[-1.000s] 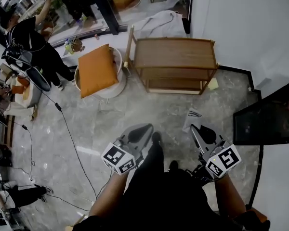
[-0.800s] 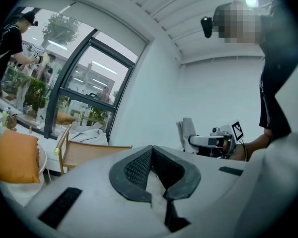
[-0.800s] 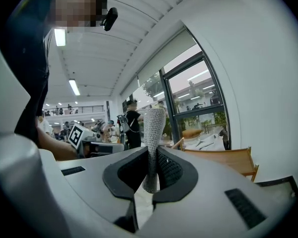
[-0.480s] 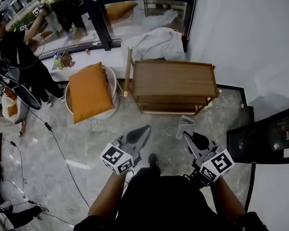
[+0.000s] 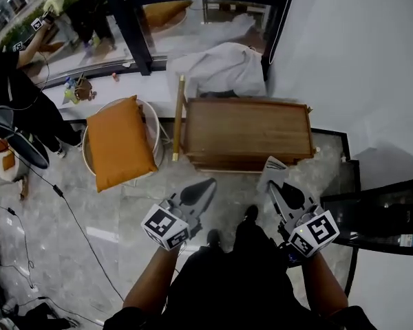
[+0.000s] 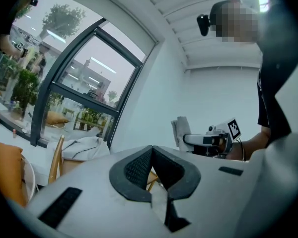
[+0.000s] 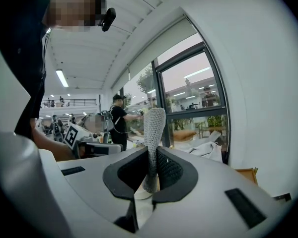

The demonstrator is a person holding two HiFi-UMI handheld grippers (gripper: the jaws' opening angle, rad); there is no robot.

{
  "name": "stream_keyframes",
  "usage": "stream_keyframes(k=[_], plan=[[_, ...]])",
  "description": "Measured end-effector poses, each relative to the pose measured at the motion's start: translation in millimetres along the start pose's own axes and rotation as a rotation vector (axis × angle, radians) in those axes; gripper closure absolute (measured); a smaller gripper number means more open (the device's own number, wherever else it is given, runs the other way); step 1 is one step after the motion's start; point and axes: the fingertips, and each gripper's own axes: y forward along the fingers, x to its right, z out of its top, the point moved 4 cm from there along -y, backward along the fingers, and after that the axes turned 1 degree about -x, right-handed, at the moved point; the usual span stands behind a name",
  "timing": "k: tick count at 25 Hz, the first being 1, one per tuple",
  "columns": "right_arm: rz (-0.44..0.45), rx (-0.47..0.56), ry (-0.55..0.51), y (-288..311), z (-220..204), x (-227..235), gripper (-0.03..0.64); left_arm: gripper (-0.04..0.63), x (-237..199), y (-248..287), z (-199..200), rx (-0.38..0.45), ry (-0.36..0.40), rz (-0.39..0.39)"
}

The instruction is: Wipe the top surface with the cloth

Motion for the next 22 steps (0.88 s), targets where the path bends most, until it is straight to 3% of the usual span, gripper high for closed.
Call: stream_keyframes(k=[5, 9, 17, 22], plan=[[0.043, -0.002, 0.012, 42.4, 3.0, 60.8, 0.580, 0.584, -38.1, 55.3, 5.8, -0.034, -0.012, 0.042], [0.146, -0.036, 0.056, 86.6, 0.7, 98.2, 0.580, 0.584, -69.0, 88.3, 10.7, -0.070, -0.030, 0.130], [0.368, -0.078, 0.096, 147.8, -5.6, 149.5, 0.580, 0.584, -104.2, 131.9, 14.5, -0.110, -0.032, 0.297], [0.424, -0.107, 0.133, 190.9, -6.7, 171.0, 0.580, 0.584, -138.4, 152.9, 21.2, -0.106, -0.041, 0.367]])
